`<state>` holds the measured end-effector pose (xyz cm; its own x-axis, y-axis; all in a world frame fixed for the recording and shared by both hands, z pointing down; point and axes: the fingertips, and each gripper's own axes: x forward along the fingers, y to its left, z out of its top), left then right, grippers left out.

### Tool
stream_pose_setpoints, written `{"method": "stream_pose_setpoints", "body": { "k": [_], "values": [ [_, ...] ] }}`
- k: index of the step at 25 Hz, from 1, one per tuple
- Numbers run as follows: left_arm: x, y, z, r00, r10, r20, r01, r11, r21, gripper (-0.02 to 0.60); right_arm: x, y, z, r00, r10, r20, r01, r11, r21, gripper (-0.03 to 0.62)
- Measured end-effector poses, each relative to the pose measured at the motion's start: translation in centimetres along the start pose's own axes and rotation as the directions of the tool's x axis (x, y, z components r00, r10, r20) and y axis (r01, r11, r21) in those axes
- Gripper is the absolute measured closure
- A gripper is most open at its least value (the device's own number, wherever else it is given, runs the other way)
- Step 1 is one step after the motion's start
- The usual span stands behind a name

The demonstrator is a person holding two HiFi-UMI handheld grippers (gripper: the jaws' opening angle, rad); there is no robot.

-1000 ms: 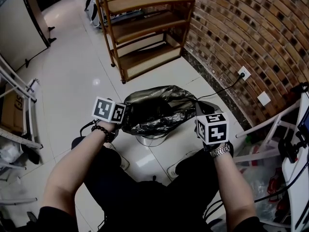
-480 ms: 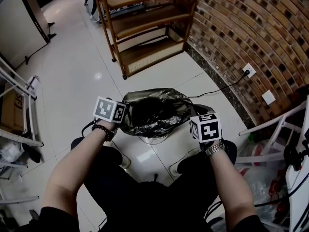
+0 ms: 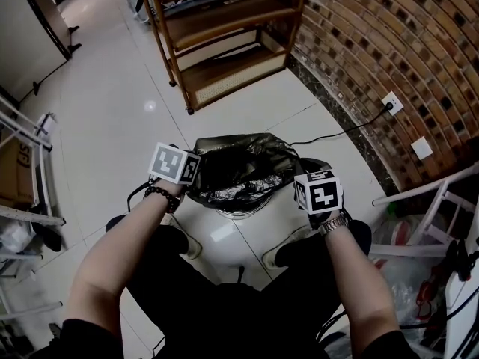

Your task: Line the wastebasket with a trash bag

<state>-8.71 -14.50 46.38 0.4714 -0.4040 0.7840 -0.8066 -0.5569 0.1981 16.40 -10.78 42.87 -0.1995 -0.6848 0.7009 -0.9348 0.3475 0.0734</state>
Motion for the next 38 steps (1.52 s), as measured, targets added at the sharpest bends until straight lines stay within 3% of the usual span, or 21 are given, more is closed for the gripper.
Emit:
{"method": "stream_pose_setpoints", "body": {
  "k": [10,20,26,32,38],
  "values": [
    [0.6,-2.4,3.4,0.992,-0.112,0.054,0.112,0.994,0.000,0.549,-0.8,-2.5,1.1,0.998,-0.051,0.047,0.050,0.998,0.032,0.588],
    [1.5,0.7,-1.4,1.000,-0.022,-0.023,0.022,1.000,-0.011,0.549,0.4,0.3,0.2,1.000,0.009,0.021,-0.008,1.000,-0.023,0.588],
    [1.8,1.6,-2.6,0.999,-0.014,-0.037,0.013,0.999,-0.032,0.514,2.4,1.6,-1.5,0.998,0.038,-0.040,-0.040,0.998,-0.058,0.579],
    [2.9,2.7,-2.5,0.999,0.016,-0.052,-0.018,0.999,-0.038,0.414,4.6,1.8,-2.8,0.993,0.062,-0.100,-0.069,0.996,-0.059,0.489],
    [4.3,4.1,-2.7,0.997,0.045,-0.067,-0.048,0.998,-0.050,0.408,6.2,1.4,-3.5,0.989,0.060,-0.134,-0.068,0.996,-0.061,0.451]
  ]
}}
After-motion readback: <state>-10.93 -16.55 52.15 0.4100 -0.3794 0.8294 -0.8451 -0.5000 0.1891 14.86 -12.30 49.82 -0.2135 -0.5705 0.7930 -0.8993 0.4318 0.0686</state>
